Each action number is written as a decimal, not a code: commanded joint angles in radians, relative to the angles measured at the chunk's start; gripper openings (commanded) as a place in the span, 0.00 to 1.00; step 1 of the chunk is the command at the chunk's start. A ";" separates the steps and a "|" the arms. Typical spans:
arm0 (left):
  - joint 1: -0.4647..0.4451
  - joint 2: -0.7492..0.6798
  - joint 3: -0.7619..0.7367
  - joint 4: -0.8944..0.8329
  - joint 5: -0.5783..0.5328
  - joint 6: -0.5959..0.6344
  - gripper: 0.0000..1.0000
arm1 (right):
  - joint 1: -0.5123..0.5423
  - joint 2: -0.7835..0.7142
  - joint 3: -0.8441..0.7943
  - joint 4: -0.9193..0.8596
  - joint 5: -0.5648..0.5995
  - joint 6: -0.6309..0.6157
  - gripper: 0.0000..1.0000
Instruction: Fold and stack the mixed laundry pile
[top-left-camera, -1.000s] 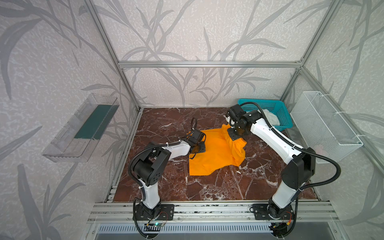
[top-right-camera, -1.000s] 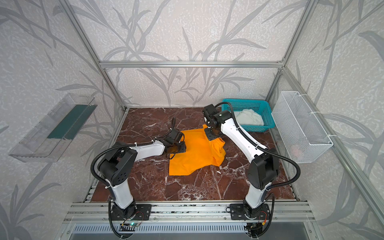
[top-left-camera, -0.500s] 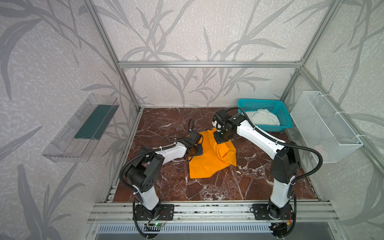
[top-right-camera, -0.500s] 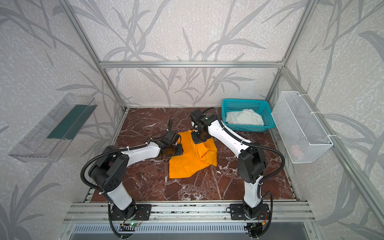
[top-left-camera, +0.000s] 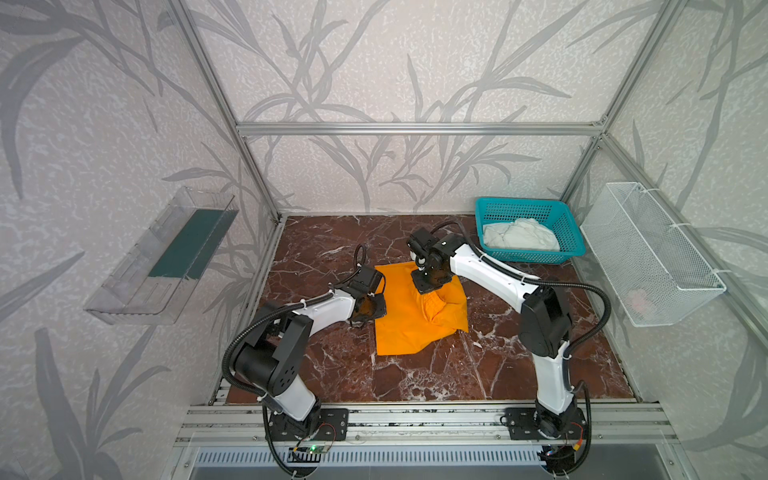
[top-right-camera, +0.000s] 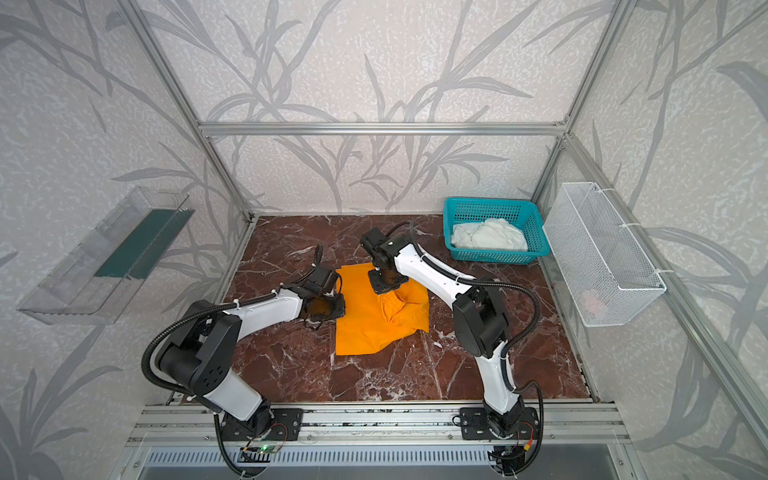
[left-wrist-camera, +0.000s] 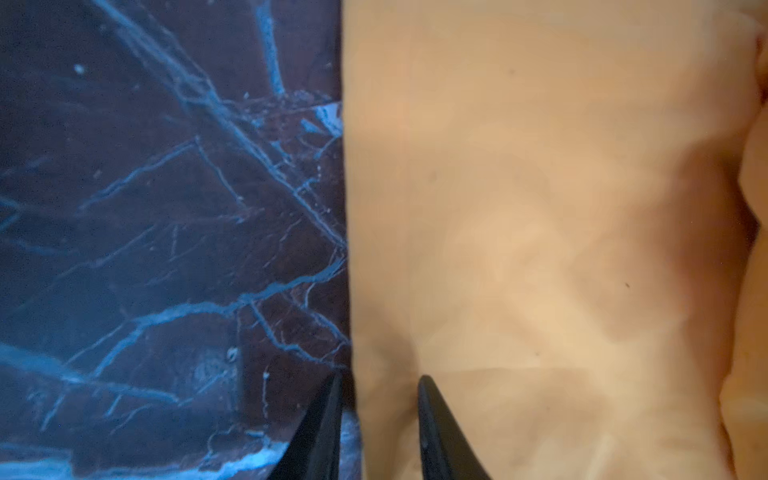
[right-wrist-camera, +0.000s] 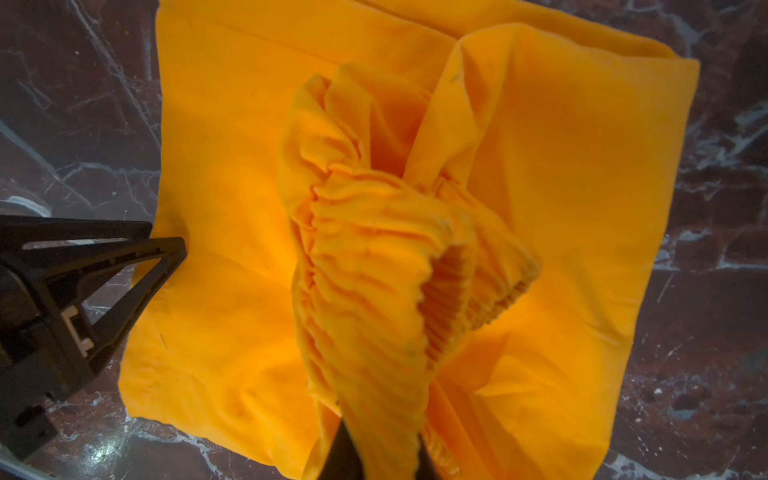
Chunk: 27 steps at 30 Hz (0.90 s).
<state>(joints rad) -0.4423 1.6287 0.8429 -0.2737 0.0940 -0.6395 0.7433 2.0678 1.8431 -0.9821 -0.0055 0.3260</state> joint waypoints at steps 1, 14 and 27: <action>0.016 0.011 -0.019 0.027 0.030 0.024 0.29 | 0.023 0.014 0.033 0.006 -0.089 0.013 0.25; 0.090 -0.062 -0.032 0.007 0.107 0.014 0.27 | -0.047 -0.222 -0.237 0.281 -0.319 0.032 0.52; 0.108 -0.111 0.028 0.002 0.297 -0.007 0.44 | -0.030 -0.050 -0.298 0.379 -0.302 0.075 0.33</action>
<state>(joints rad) -0.3382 1.5276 0.8505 -0.2752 0.3401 -0.6323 0.7017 1.9823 1.5543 -0.6407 -0.2909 0.3775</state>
